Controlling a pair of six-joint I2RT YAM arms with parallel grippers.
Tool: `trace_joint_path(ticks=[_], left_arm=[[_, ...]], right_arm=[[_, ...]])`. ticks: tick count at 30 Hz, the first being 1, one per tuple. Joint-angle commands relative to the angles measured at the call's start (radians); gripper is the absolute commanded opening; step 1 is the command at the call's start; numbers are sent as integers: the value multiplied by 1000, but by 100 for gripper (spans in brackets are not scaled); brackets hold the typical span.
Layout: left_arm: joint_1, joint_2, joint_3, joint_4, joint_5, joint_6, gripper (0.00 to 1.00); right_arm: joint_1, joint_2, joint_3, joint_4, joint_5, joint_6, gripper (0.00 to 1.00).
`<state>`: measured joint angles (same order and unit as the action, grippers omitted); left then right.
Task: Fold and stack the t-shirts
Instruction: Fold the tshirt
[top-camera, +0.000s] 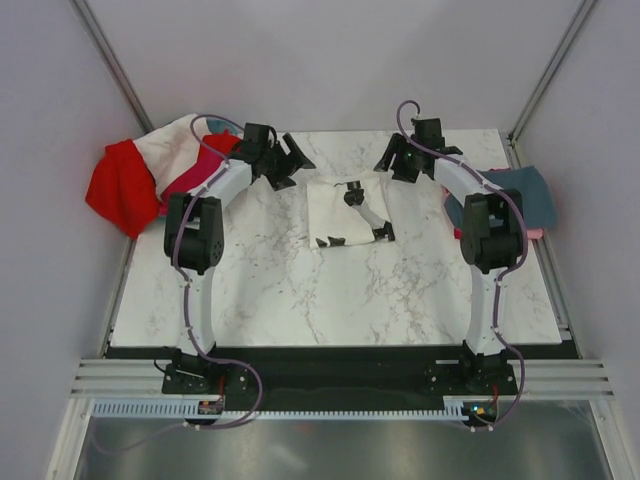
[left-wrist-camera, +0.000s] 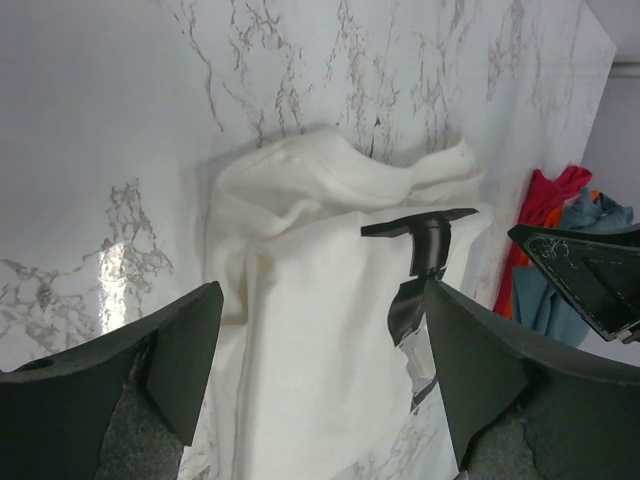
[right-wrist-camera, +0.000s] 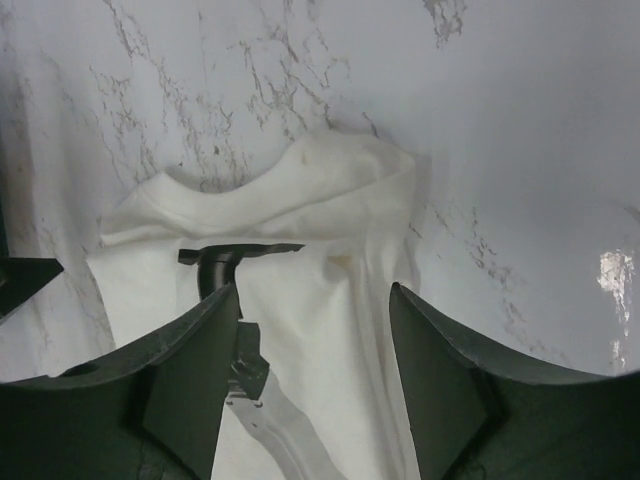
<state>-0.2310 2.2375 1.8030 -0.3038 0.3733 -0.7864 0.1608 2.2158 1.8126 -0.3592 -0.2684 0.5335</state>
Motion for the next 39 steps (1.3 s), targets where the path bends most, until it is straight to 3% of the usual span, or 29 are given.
trace_joint_path(ticks=[1, 5, 9, 11, 23, 29, 32, 33, 36, 37, 39], left_arm=[[-5, -116, -56, 40, -49, 116, 88], [-17, -170, -191, 94, -57, 156, 86], [-24, -161, -240, 130, -30, 167, 86], [-27, -153, -252, 149, -28, 165, 86], [-27, -32, -188, 163, -28, 130, 83], [-30, 13, -160, 181, -27, 90, 80], [-31, 28, -149, 187, -45, 88, 80], [-30, 33, -145, 187, -50, 90, 79], [-31, 57, -125, 190, -47, 81, 71], [-31, 66, -122, 189, -45, 78, 64], [-31, 73, -117, 193, -50, 65, 60]], right_arm=[[5, -113, -131, 164, 11, -62, 69], [5, -117, -190, 190, -8, -93, 69], [3, -79, -191, 186, -23, -98, 78], [5, -48, -182, 186, -22, -101, 78], [5, 105, -72, 183, -11, -73, 67], [3, 148, -32, 180, -2, -47, 52], [3, 160, -25, 184, -15, -38, 39], [3, 163, -24, 186, -20, -33, 30], [3, 174, -22, 195, -37, -15, 18], [2, 176, -24, 197, -43, -10, 16], [0, 174, -35, 207, -57, 0, 18]])
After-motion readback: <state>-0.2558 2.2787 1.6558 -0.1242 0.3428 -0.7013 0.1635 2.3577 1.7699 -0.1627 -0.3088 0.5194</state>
